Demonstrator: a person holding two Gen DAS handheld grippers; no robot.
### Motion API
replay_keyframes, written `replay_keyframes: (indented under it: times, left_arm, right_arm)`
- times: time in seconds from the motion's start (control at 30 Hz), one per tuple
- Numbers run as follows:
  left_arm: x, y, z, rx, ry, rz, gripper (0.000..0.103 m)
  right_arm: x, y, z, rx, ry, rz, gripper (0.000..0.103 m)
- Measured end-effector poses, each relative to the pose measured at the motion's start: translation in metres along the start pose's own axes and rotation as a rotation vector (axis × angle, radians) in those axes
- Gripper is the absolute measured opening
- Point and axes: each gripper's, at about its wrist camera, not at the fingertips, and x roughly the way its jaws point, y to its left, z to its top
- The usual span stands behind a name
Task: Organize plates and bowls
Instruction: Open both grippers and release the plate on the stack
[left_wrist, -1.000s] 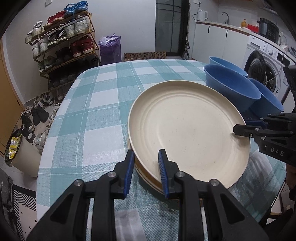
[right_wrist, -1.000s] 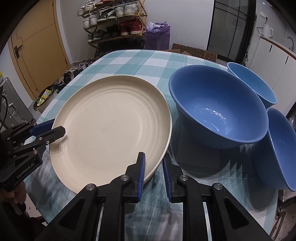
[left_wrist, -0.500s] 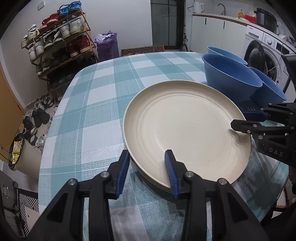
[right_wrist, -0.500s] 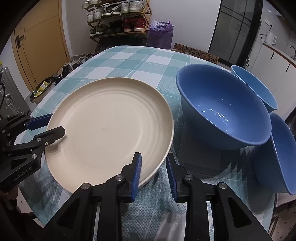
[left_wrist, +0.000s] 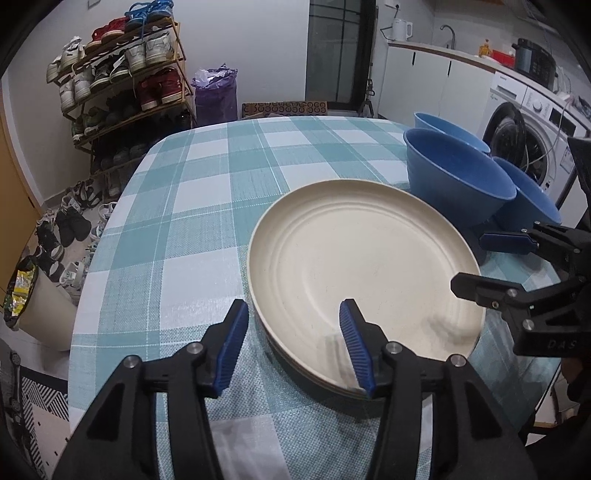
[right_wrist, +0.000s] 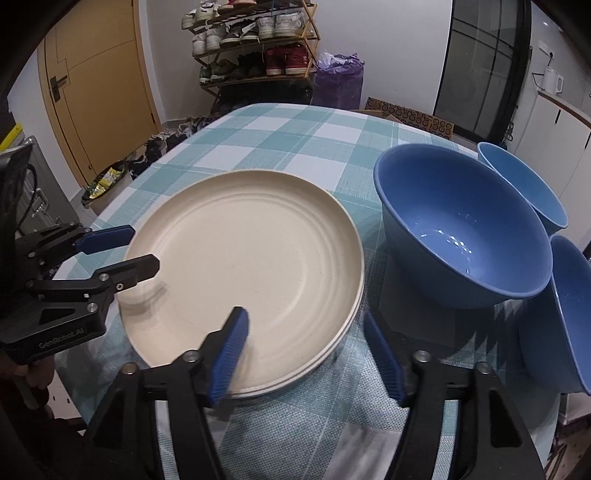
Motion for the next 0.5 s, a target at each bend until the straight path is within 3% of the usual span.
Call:
replay_keyframes:
  times: [0.1, 0.17, 0.23, 0.4, 0.5]
  left_arm:
    - [-0.005, 0.004, 0.001, -0.02, -0.022, -0.017, 0.068]
    - [-0.01, 0.007, 0.002, -0.035, -0.041, -0.021, 0.089]
    - [-0.013, 0.009, 0.004, -0.045, -0.058, -0.027, 0.101]
    - [-0.019, 0.01, 0.006, -0.049, -0.074, -0.072, 0.103]
    - [-0.023, 0.01, 0.008, -0.057, -0.09, -0.091, 0.103]
  right_arm:
    - [-0.009, 0.001, 0.002, 0.002, -0.025, 0.009, 0.081]
    - [-0.014, 0.001, 0.003, -0.001, -0.038, 0.007, 0.084]
    - [-0.018, 0.001, 0.004, -0.007, -0.045, 0.006, 0.087]
    - [-0.026, -0.002, 0.005, -0.003, -0.071, 0.026, 0.102]
    - [-0.032, -0.003, 0.006, 0.005, -0.094, 0.046, 0.102]
